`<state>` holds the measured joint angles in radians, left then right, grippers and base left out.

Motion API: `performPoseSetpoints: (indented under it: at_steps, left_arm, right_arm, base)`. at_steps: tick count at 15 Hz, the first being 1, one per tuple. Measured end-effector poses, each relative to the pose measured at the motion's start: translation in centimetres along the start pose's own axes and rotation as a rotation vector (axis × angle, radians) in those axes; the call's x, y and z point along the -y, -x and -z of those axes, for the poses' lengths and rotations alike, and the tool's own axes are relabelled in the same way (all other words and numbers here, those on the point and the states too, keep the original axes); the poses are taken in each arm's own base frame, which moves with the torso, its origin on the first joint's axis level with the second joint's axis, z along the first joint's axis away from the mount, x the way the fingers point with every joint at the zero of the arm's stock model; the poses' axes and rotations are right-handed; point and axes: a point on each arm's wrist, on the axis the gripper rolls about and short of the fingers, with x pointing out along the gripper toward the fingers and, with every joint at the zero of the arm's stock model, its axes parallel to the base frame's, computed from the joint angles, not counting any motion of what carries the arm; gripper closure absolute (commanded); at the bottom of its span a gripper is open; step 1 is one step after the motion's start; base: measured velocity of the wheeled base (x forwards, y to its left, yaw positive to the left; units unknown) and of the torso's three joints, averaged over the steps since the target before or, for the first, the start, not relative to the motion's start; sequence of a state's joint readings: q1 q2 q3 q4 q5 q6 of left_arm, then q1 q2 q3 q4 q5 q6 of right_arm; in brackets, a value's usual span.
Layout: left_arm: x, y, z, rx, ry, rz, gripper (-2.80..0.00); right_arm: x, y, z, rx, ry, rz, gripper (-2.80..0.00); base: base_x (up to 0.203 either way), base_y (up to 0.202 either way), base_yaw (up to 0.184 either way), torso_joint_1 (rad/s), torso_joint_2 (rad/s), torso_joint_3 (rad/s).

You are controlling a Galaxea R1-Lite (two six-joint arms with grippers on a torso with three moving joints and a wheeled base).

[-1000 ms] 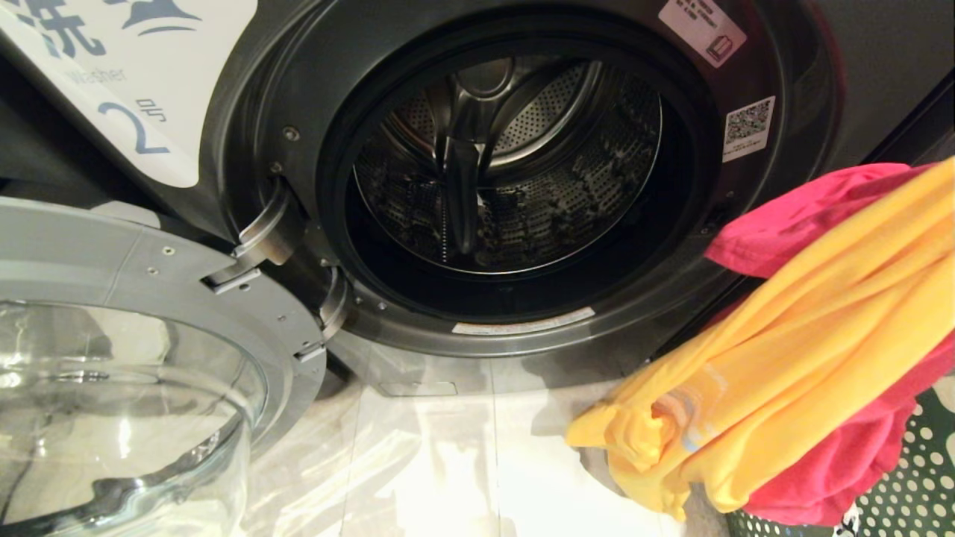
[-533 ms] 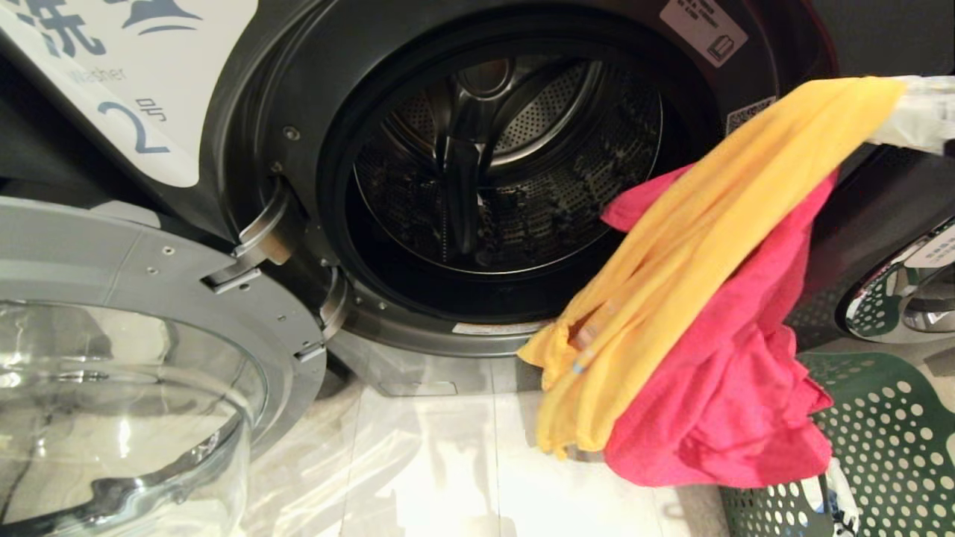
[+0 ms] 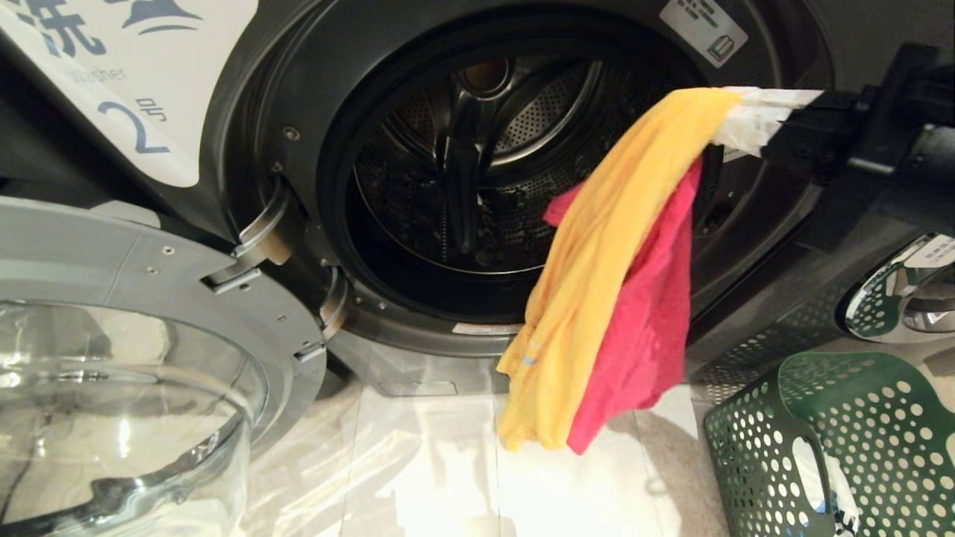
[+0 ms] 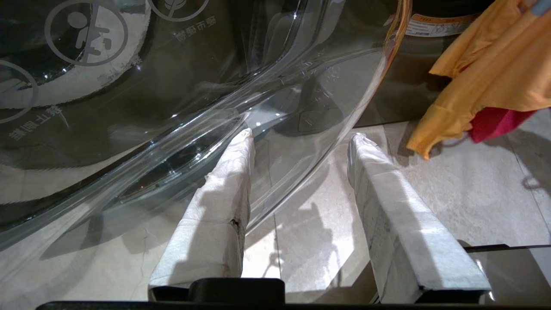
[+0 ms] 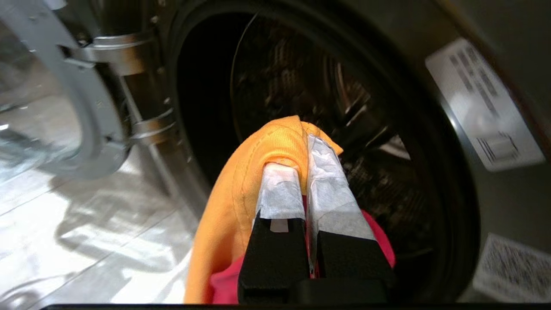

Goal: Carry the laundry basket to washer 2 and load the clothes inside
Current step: Place the clothes into the washing machine

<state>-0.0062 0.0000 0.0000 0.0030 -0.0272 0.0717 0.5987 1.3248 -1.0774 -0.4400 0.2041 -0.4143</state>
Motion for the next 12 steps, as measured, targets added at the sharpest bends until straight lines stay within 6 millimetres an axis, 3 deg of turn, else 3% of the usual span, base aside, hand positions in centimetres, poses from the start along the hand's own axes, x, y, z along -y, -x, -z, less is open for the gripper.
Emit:
performPoseSetpoints:
  at_steps: [8, 12]
  left_arm:
    - [0.0, 0.0, 0.0, 0.000, 0.000, 0.000, 0.00]
    - [0.0, 0.0, 0.0, 0.000, 0.000, 0.000, 0.00]
  right_arm:
    - [-2.7, -6.9, 4.4, 0.031, 0.127, 0.087, 0.00]
    - [-3.1, -10.2, 7.8, 0.003, 0.186, 0.133, 0.00]
  base:
    - [0.000, 0.000, 0.000, 0.000, 0.00, 0.000]
    - [0.000, 0.000, 0.000, 0.000, 0.00, 0.000]
